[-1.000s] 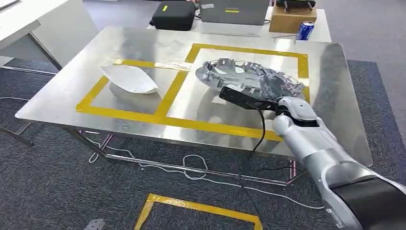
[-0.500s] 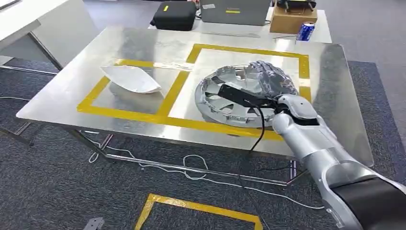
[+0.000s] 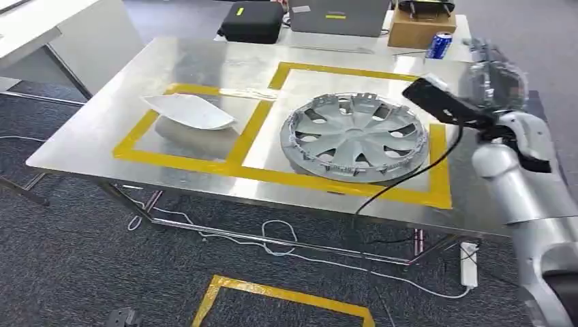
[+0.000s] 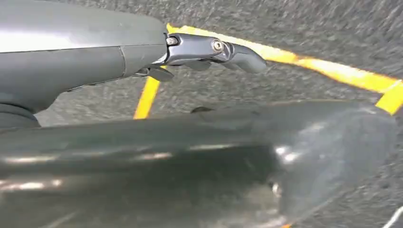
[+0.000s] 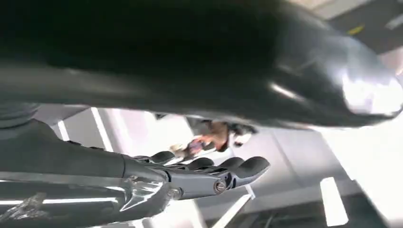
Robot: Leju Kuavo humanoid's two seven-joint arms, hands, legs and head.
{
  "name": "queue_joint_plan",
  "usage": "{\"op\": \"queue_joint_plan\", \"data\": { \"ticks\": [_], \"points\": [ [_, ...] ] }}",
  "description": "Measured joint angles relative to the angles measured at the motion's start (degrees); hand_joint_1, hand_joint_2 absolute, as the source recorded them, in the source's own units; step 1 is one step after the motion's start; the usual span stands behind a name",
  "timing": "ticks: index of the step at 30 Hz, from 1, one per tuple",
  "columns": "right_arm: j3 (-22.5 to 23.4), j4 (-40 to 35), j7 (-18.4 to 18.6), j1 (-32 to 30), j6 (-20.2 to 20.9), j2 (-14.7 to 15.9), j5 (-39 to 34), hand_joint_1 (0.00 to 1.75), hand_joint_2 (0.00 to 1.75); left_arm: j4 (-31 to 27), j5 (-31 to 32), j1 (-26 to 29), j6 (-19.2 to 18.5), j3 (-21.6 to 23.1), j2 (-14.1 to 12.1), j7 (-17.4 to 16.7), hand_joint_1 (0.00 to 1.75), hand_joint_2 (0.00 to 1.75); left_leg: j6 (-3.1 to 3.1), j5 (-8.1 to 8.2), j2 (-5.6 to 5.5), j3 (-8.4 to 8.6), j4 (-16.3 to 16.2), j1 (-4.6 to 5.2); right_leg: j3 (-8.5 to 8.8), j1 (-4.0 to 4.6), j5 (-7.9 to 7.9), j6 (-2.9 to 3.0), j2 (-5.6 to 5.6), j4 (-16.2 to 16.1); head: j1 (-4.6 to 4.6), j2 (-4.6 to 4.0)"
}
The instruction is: Take the parts from the cabinet and place them on the table.
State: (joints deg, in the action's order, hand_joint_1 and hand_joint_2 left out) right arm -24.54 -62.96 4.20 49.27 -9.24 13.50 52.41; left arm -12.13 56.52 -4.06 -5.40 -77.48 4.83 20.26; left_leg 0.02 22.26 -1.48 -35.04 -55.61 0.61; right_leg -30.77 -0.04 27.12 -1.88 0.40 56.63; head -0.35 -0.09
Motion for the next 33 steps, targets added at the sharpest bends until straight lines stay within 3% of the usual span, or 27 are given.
{"op": "queue_joint_plan", "data": {
  "ticks": [4,6,8,10,13,16,18,20,22,23,26,27,28,29,31,32,33],
  "points": [
    [6.41,-12.59,0.17,-7.01,-0.03,9.75,-3.48,0.00,0.00,0.00,-0.06,0.41,1.13,-0.59,0.55,0.72,0.00,0.00,0.22,0.12,-0.11,0.08,-0.02,0.00,0.18,0.00,0.00,-0.17,-0.10,-0.39,-0.02,0.00],
    [12.86,-21.76,0.03,-14.57,-1.66,15.64,-6.76,0.00,0.00,0.00,-0.63,0.48,2.40,-1.13,0.98,2.15,0.00,0.00,0.44,0.27,-0.41,0.23,-0.02,-0.05,0.62,0.05,0.13,-0.39,-0.46,-0.60,0.02,0.00],
    [20.67,-29.66,-0.92,-24.13,-2.56,19.65,-8.81,0.00,0.00,0.00,-1.18,0.76,3.30,-1.62,1.44,3.32,0.00,0.00,0.59,0.43,-0.71,0.42,-0.02,-0.03,0.96,0.05,0.37,-0.60,-0.75,-0.75,0.04,0.00],
    [30.57,-38.12,-2.92,-35.03,-3.54,21.87,-10.79,0.00,0.00,0.00,-1.35,1.01,4.31,-2.03,1.84,4.02,0.00,0.00,0.68,0.63,-0.78,0.50,-0.02,-0.02,1.23,0.05,0.50,-0.62,-0.82,-0.89,0.04,0.00],
    [45.20,-49.40,-8.93,-49.78,-3.37,20.99,-15.33,0.00,0.00,0.00,-1.94,1.17,5.27,-2.84,2.45,4.30,0.00,0.00,0.67,0.91,-0.78,0.66,-0.01,0.07,1.32,0.02,0.67,-0.69,-0.73,-0.91,0.02,0.00],
    [61.72,-60.31,-21.70,-57.30,4.23,11.88,-24.65,0.00,0.00,0.00,-2.56,1.33,5.11,-3.58,3.08,4.37,0.00,0.00,0.62,1.20,-0.74,0.98,-0.01,0.04,1.34,0.02,0.97,-0.47,-0.66,-0.95,0.02,0.00],
    [73.75,-65.63,-30.60,-57.56,13.90,3.18,-30.79,0.00,0.00,0.00,-2.58,1.56,4.74,-4.11,3.54,3.93,0.00,0.00,0.48,1.55,-0.68,1.43,0.03,0.04,1.55,0.01,1.30,-0.36,-0.61,-0.96,0.02,0.00],
    [85.00,-69.08,-37.37,-55.89,20.09,-5.65,-33.83,0.00,0.00,0.00,-2.75,1.72,4.50,-4.33,3.72,3.58,0.00,0.00,1.31,2.11,-0.57,1.85,-0.08,0.27,2.15,-0.25,1.07,-1.10,-0.42,-1.50,0.00,0.00],
    [93.34,-70.28,-41.62,-54.08,20.21,-12.81,-32.28,0.00,0.00,0.00,-2.91,1.75,3.89,-4.59,4.28,3.32,0.00,0.00,1.84,0.88,-0.17,3.35,2.08,-0.12,3.21,-0.12,1.05,-1.32,-0.16,-2.14,-0.13,0.00],
    [96.96,-70.02,-42.51,-53.45,19.17,-16.13,-31.65,0.00,0.00,0.00,-2.57,1.68,3.50,-4.66,4.33,3.23,0.00,0.00,1.94,0.60,0.04,3.85,2.83,-0.24,2.88,-0.14,2.51,-1.46,-0.20,-0.77,0.31,0.00],
    [104.17,-66.14,-42.03,-51.84,15.27,-22.60,-31.10,0.00,0.00,0.00,-1.33,1.68,2.91,-4.63,4.44,2.34,0.00,0.00,1.94,0.49,0.24,3.75,2.98,-0.25,-3.12,-0.66,9.78,-2.27,-0.19,12.20,0.41,0.00],
    [105.81,-64.11,-41.04,-51.54,13.56,-24.23,-30.86,0.00,0.00,0.00,-0.52,1.76,2.75,-4.59,4.41,2.05,0.00,0.00,1.85,0.43,0.30,3.65,2.93,-0.26,-4.63,-0.78,10.60,-2.56,-0.21,15.37,0.44,0.00],
    [107.05,-61.81,-40.43,-51.31,11.48,-25.54,-30.60,0.00,0.00,0.00,0.24,1.91,2.60,-4.39,4.41,1.57,0.00,0.00,1.66,0.36,0.32,3.62,2.91,-0.38,-4.72,-1.03,9.61,-2.88,-0.22,15.53,0.48,0.00],
    [107.07,-58.44,-40.02,-51.08,8.23,-26.57,-30.27,0.00,0.00,0.00,0.72,2.06,2.40,-4.19,4.39,1.29,0.00,0.00,1.30,0.33,0.34,3.62,2.85,-0.59,-3.23,-1.33,7.28,-3.18,-0.24,12.71,0.46,0.00],
    [107.14,-52.24,-39.06,-50.66,1.46,-28.33,-29.98,0.00,0.00,0.00,1.07,2.17,1.92,-4.09,4.41,1.03,0.00,0.00,0.42,0.42,0.35,3.32,2.09,-1.16,2.41,-2.14,2.15,-4.10,-0.30,1.91,0.41,0.00],
    [107.16,-49.50,-38.93,-50.35,-1.33,-28.97,-30.32,0.00,0.00,-0.04,1.09,2.17,1.75,-4.09,4.09,0.96,0.00,0.00,-0.18,0.60,0.34,3.08,1.44,-0.97,4.27,-2.32,2.24,-4.54,-0.31,-1.46,0.59,0.00],
    [107.16,-45.47,-37.95,-50.23,-5.03,-29.82,-30.61,0.00,0.00,-0.09,1.18,2.29,1.38,-4.09,3.99,0.83,0.00,0.00,-0.70,0.65,0.10,3.00,1.34,-0.96,3.67,-1.79,0.75,-3.27,0.60,0.25,0.61,0.00]
  ]
}}
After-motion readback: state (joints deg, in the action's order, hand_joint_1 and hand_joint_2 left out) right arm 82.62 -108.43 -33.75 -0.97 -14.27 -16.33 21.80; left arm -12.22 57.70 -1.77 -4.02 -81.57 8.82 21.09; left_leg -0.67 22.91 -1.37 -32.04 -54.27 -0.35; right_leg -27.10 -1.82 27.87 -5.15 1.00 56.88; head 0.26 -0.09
